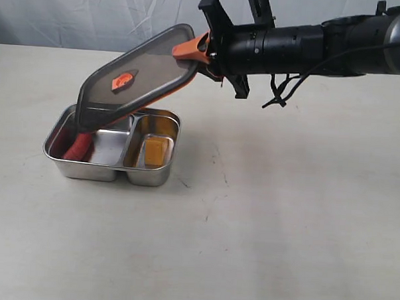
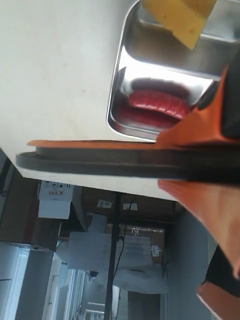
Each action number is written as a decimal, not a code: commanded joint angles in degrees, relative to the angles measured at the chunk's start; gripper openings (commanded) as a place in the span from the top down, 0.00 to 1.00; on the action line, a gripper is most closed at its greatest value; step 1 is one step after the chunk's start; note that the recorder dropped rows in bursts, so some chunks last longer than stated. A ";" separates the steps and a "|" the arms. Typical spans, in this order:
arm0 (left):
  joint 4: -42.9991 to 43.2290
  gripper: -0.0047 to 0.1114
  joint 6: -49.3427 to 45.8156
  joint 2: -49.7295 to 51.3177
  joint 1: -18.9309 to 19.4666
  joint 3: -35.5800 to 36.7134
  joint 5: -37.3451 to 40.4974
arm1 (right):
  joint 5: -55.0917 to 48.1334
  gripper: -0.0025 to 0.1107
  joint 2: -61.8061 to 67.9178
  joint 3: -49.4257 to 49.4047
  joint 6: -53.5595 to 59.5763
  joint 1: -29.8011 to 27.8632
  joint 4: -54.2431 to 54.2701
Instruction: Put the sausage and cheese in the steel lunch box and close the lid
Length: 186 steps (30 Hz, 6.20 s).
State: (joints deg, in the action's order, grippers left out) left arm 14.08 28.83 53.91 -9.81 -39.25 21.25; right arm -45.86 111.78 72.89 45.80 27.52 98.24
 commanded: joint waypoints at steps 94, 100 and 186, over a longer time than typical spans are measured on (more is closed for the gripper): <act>-111.88 0.53 -80.43 36.61 29.64 -3.04 48.72 | 1.43 0.99 -21.23 -9.79 0.75 2.77 1.71; -113.07 0.53 -81.97 36.61 25.65 -3.04 48.72 | 0.62 0.99 -21.23 -9.79 0.75 2.77 1.71; -88.02 0.96 -83.52 58.50 23.11 -25.56 44.66 | 18.38 0.99 -2.91 -13.78 -1.06 17.79 -3.32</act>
State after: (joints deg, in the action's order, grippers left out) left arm -69.45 -54.66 111.97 15.92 -63.57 63.19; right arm -24.62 107.92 59.43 42.38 43.74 100.18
